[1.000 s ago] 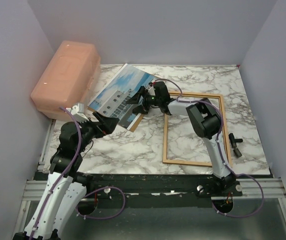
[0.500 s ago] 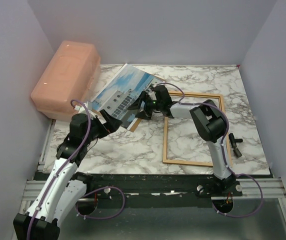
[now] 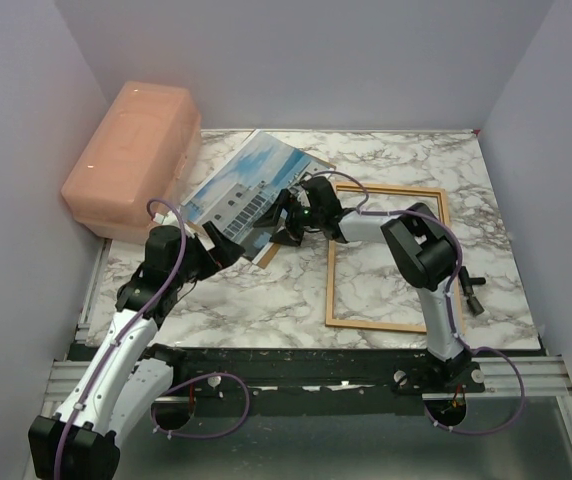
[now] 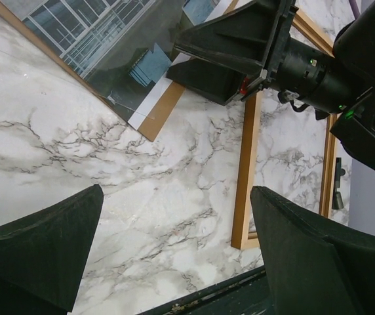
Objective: Put the photo into the frame
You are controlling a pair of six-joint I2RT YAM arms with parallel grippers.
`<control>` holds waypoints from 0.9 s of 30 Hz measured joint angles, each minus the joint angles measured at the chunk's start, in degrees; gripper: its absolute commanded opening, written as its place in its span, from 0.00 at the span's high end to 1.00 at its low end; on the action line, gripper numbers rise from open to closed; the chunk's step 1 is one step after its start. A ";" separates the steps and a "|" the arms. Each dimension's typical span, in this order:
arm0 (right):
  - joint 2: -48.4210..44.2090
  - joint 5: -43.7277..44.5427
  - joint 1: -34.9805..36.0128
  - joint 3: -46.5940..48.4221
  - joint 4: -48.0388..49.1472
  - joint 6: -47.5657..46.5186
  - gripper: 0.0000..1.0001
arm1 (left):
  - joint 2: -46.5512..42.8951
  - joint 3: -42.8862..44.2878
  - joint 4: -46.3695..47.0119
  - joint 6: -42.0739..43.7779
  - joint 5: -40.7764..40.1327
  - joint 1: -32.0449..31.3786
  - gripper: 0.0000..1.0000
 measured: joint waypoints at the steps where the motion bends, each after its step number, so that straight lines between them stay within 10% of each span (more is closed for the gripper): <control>1: -0.42 0.26 0.24 -0.50 -0.24 0.00 0.16 | 0.02 0.00 -0.07 -0.09 -0.13 0.00 0.02; 27: -4.81 3.23 3.30 -4.70 -4.26 -0.50 0.15 | 23.87 0.48 -1.22 -3.96 -1.99 0.00 0.17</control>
